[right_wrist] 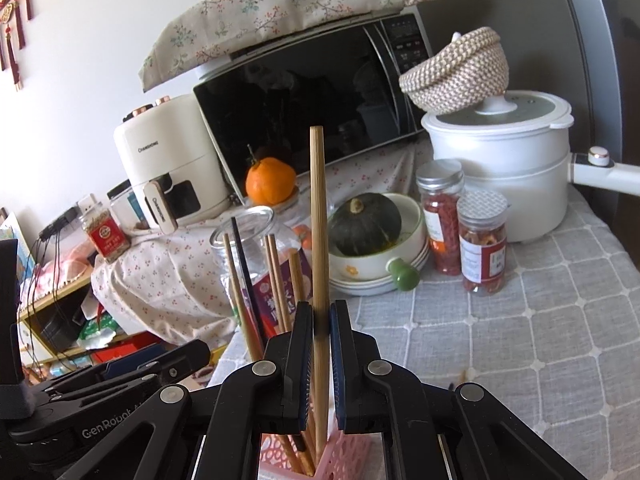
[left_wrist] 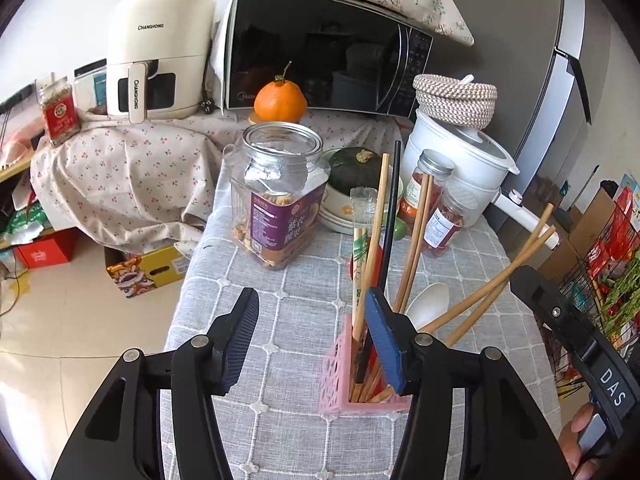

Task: Organize utensils
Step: 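Insert the wooden chopstick into the basket and open the right tool, then grasp the last loose wooden chopstick with the right tool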

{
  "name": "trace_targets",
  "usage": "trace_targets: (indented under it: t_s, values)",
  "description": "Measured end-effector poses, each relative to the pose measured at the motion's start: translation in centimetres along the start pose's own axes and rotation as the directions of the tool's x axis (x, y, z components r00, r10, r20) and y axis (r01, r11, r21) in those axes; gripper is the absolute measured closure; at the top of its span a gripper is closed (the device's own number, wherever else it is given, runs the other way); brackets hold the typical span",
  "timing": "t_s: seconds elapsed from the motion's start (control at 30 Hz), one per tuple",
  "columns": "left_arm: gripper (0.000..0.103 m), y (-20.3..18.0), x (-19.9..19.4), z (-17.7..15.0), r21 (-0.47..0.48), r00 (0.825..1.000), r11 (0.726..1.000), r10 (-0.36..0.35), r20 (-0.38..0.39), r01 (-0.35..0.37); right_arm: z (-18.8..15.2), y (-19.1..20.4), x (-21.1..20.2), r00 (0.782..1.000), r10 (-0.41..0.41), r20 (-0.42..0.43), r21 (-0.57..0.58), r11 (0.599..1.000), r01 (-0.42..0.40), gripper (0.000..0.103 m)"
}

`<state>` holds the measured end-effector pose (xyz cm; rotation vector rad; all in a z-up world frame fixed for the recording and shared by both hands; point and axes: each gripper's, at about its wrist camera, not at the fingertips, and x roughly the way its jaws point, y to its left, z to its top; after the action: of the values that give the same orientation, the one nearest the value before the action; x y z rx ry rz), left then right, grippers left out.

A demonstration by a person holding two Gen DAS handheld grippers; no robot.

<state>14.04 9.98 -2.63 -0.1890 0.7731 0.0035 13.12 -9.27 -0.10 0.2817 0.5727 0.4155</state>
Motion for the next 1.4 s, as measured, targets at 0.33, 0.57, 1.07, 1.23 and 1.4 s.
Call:
trace_targets:
  t_s: [0.33, 0.57, 1.07, 1.23, 1.4]
  values:
    - [0.024, 0.2, 0.0, -1.0, 0.001, 0.997, 1.000, -0.027, -0.069, 0.027, 0.6, -2.1, -2.4, 0.999, 0.030, -0.028, 0.060, 0.998, -0.028, 0.053]
    - [0.020, -0.2, 0.2, -3.0, 0.029, 0.989, 0.998, -0.056, -0.134, 0.060, -0.6, -5.0, -2.4, 0.991, -0.060, -0.117, 0.054, 0.996, 0.067, 0.036]
    - [0.019, 0.7, 3.3, -6.3, 0.032, 0.933, 0.999, 0.001, -0.361, 0.011, -7.8, -8.9, 6.0, 0.820, -0.255, -0.513, -0.050, 0.962, 0.268, 0.034]
    - [0.019, 0.2, 2.6, -6.2, 0.061, 0.937, 0.998, -0.010, -0.350, 0.033, -8.6, -9.6, 8.4, 0.788, -0.294, -0.541, -0.069, 0.949, 0.306, 0.034]
    - [0.019, -0.5, 1.9, -6.3, 0.086, 0.937, 0.994, -0.028, -0.347, 0.061, -9.0, -10.2, 9.9, 0.771, -0.314, -0.555, -0.068, 0.940, 0.334, 0.034]
